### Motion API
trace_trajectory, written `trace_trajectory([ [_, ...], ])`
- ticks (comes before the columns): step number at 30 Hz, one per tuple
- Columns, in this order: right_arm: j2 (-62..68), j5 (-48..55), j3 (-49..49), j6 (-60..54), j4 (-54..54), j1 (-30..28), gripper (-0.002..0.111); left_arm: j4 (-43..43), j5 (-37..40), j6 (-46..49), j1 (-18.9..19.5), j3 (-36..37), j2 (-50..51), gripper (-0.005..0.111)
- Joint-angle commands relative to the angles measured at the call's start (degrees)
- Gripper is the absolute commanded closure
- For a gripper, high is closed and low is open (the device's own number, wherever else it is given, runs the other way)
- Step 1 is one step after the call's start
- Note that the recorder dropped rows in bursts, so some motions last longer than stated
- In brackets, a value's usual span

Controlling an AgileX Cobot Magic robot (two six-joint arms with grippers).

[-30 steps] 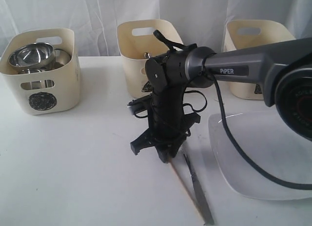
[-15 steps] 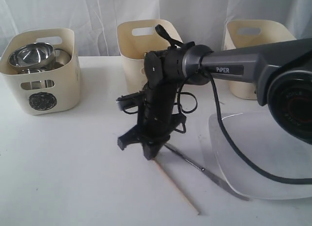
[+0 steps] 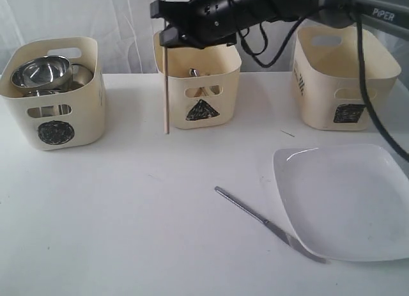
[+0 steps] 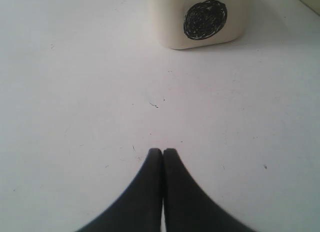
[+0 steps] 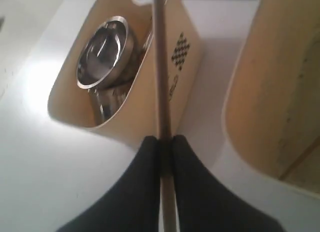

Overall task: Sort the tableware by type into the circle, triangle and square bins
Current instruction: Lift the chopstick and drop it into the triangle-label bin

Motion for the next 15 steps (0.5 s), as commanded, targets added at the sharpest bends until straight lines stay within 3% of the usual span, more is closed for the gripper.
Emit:
trace_trajectory([
  [1, -0.2, -4.7, 0.1, -4.5, 4.9, -3.2, 0.108, -0.4, 0.1, 0.3, 0.1, 0.1, -0.3, 0.106],
  [11, 0.4, -22.0, 0.1, -34.1, 36.0, -5.1, 0.108, -0.4, 0.1, 0.3, 0.1, 0.1, -0.3, 0.106],
  [15, 2.2, -28.8, 0.1, -42.7, 42.1, -5.1, 0.108, -0.4, 0.1, 0.3, 0.1, 0.1, -0.3, 0.106],
])
